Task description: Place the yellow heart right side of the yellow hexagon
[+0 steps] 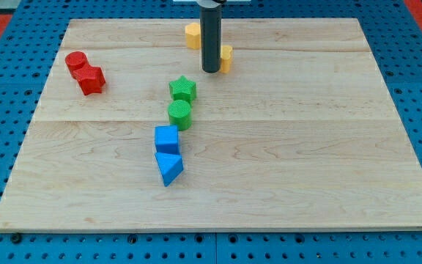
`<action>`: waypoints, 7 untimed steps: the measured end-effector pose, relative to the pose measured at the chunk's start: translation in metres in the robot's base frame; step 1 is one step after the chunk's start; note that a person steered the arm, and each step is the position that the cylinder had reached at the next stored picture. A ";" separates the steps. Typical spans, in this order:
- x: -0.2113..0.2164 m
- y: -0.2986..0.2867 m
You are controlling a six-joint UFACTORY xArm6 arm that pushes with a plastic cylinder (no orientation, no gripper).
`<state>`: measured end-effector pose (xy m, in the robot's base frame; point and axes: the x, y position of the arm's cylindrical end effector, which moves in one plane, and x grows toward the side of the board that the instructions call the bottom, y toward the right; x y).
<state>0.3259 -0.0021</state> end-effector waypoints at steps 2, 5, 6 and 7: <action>0.000 0.031; 0.002 0.070; -0.031 0.035; -0.059 0.045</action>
